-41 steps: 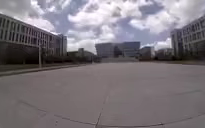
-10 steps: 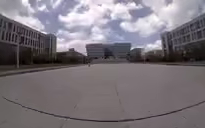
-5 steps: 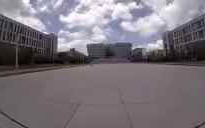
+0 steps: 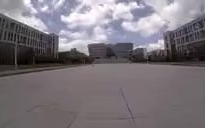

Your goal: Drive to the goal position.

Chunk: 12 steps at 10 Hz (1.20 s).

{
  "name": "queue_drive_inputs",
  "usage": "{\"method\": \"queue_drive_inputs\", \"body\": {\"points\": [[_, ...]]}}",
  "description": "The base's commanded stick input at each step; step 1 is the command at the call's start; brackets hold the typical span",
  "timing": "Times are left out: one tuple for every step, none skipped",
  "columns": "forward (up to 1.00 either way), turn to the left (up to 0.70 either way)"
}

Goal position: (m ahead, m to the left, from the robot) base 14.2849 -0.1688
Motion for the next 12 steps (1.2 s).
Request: {"method": "queue_drive_inputs", "body": {"points": [[0.7,0.0],[0.7,0.0],[0.7,0.0],[0.7,-0.19],[0.7,-0.35],[0.7,-0.35],[0.7,-0.29],[0.7,-0.04],[0.7,0.0],[0.7,0.0],[0.7,0.0],[0.7,0.0]]}}
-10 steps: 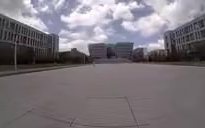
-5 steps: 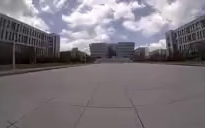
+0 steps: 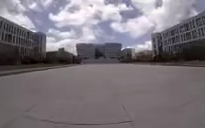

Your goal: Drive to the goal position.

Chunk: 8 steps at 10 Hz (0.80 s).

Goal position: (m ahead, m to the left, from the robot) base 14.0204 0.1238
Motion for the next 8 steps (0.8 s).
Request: {"method": "queue_drive_inputs", "body": {"points": [[0.7,0.0],[0.7,0.0],[0.7,0.0],[0.7,0.0],[0.7,0.0],[0.7,0.0],[0.7,0.0],[0.7,0.0]]}}
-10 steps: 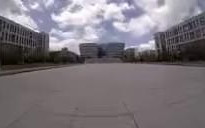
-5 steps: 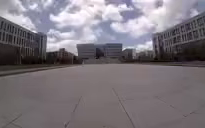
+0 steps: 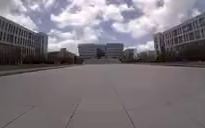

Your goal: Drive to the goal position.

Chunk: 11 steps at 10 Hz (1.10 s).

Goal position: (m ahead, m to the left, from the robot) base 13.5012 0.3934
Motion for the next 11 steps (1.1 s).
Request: {"method": "queue_drive_inputs", "body": {"points": [[0.7,0.0],[0.7,0.0],[0.7,0.0],[0.7,0.0],[0.7,0.0],[0.7,0.0],[0.7,0.0],[0.7,0.0],[0.7,0.0],[0.7,0.0],[0.7,0.0]]}}
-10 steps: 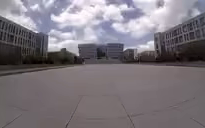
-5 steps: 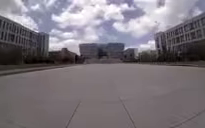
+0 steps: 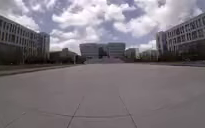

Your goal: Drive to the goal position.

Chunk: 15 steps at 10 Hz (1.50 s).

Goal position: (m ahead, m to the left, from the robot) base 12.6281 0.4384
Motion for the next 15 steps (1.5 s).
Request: {"method": "queue_drive_inputs", "body": {"points": [[0.7,0.0],[0.7,0.0],[0.7,0.0],[0.7,0.0],[0.7,0.0],[0.7,0.0],[0.7,0.0],[0.7,0.0],[0.7,0.0],[0.7,0.0],[0.7,0.0],[0.7,0.0],[0.7,0.0],[0.7,0.0],[0.7,0.0]]}}
